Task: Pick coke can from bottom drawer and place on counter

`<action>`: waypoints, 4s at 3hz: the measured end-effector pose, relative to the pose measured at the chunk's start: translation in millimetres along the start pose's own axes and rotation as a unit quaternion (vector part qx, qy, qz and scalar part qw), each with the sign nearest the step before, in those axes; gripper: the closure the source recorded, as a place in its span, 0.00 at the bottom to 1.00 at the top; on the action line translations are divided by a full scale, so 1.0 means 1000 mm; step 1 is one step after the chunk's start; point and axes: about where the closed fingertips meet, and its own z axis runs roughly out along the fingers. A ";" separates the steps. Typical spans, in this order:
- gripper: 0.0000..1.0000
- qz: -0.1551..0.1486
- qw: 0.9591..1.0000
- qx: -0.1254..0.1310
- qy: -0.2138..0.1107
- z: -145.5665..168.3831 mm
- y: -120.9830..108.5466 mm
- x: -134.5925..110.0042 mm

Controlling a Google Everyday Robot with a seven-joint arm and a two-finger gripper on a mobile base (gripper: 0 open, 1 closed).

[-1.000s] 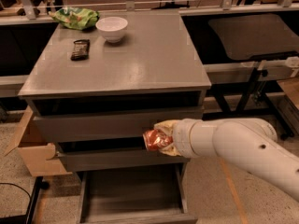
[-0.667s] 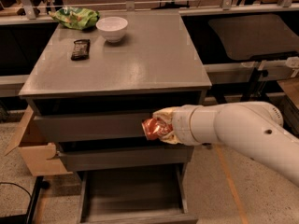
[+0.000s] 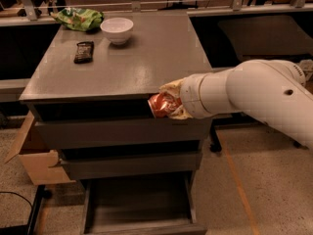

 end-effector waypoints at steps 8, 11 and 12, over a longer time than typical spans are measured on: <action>1.00 0.089 0.980 -0.161 -0.078 0.052 -0.131 0.049; 0.85 0.125 0.973 -0.164 -0.105 0.093 -0.140 0.067; 0.61 0.125 0.973 -0.163 -0.106 0.097 -0.140 0.066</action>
Offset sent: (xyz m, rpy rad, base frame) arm 0.0236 0.0095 0.0863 0.0461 -0.0411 0.0554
